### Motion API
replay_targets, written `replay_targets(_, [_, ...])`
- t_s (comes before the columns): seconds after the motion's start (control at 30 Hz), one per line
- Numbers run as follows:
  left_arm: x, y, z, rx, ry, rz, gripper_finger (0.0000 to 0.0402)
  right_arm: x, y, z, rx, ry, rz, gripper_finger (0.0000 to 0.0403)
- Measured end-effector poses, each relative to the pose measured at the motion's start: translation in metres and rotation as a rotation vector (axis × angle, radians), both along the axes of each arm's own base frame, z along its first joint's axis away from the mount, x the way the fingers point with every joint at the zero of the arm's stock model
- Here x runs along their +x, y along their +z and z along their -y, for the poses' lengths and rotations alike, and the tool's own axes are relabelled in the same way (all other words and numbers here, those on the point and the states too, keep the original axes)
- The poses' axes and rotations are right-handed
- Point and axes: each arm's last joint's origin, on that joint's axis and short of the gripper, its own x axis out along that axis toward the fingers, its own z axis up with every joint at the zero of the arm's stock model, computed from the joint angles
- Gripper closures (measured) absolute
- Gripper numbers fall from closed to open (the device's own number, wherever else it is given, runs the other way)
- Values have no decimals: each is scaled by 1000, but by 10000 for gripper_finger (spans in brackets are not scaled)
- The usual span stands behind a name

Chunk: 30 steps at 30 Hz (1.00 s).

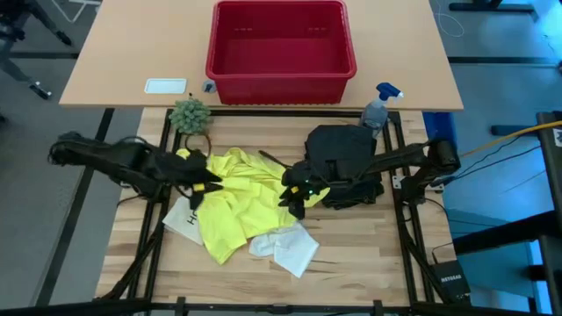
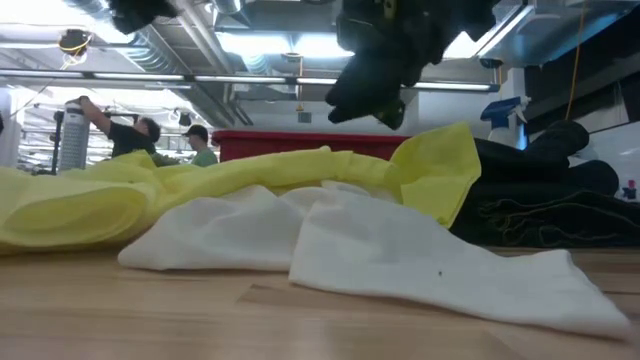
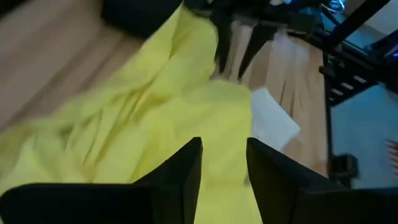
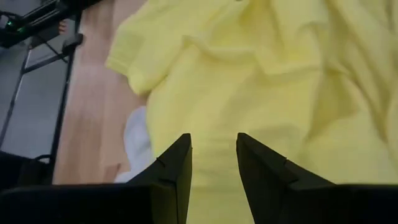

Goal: Fold laundry
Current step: Fold the yellow shirt

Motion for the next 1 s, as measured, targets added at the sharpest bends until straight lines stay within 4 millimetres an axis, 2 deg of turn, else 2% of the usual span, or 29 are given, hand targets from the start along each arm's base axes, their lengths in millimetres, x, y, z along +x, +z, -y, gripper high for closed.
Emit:
replay_targets(0.1, [18,-7,7,89,46,-7,290,-8,-7,12,-23,-47,-22,285])
replay_targets(0.2, [34,-18,8,142,106,-53,290,-11,-13,33,-26,-101,-48,285])
replay_targets(0.43, [62,-42,2,201,148,-158,290,-11,-11,65,-22,-148,-23,285])
replay_targets(0.63, [67,-36,-9,262,139,-113,290,-12,-7,85,-74,-179,6,285])
replay_targets(0.8, [66,-28,-33,323,124,-104,290,-7,-12,105,-84,-217,29,285])
replay_targets(1.0, [70,-25,-59,256,38,-54,290,24,-24,116,-91,-168,-17,285])
